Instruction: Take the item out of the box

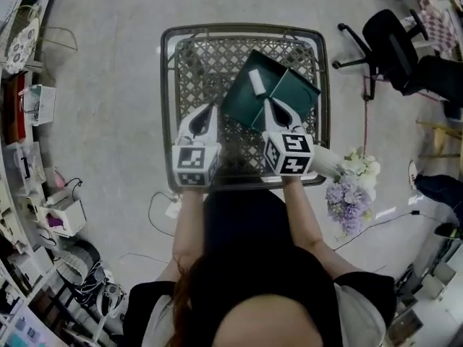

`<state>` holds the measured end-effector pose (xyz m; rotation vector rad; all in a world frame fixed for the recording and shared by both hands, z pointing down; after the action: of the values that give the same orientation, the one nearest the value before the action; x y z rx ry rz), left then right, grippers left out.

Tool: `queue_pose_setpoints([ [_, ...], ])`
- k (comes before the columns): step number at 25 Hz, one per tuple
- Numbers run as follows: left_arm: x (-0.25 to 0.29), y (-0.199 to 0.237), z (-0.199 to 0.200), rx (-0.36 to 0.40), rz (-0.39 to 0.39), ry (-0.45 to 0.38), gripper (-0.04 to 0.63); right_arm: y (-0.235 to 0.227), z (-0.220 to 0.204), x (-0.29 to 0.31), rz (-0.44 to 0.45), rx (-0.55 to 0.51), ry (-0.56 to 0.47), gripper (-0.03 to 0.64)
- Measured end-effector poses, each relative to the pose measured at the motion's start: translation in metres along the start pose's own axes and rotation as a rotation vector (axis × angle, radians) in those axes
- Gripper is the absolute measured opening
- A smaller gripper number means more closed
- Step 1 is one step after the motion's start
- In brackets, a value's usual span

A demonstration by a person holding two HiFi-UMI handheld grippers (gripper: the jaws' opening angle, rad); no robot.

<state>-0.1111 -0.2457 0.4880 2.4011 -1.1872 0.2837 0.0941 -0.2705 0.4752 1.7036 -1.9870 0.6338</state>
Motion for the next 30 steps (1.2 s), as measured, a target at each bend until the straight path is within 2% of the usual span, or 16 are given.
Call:
queue_pose_setpoints([
  [9, 0.018, 0.012, -0.005, 0.003, 0.015, 0.040, 0.008, -0.005, 0.001, 0.041, 0.002, -0.062, 0.089, 0.002],
  [12, 0.025, 0.015, -0.008, -0.023, 0.011, 0.028, 0.008, -0.006, 0.001, 0.056, 0.002, -0.080, 0.134, 0.003],
  [15, 0.032, 0.019, -0.009, -0.048, 0.013, 0.025, 0.008, -0.007, -0.001, 0.069, 0.011, -0.089, 0.186, 0.040],
  [20, 0.039, 0.030, -0.011, -0.058, 0.017, 0.039, 0.008, -0.007, -0.004, 0.091, 0.009, -0.113, 0.247, 0.058],
  [30, 0.045, 0.044, -0.013, -0.084, 0.044, 0.038, 0.008, 0.001, -0.008, 0.130, 0.029, -0.182, 0.386, 0.193],
])
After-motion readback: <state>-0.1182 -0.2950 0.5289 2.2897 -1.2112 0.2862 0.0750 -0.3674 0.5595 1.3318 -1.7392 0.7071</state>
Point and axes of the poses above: the fingertips, and each gripper's own axes: x forward along the fingers, y to its left, z out of its top, the point moved 9 cm from there along -x, backward along the fingers, and after that the axes turned 13 degrees about -z, right-handed, at the moved point
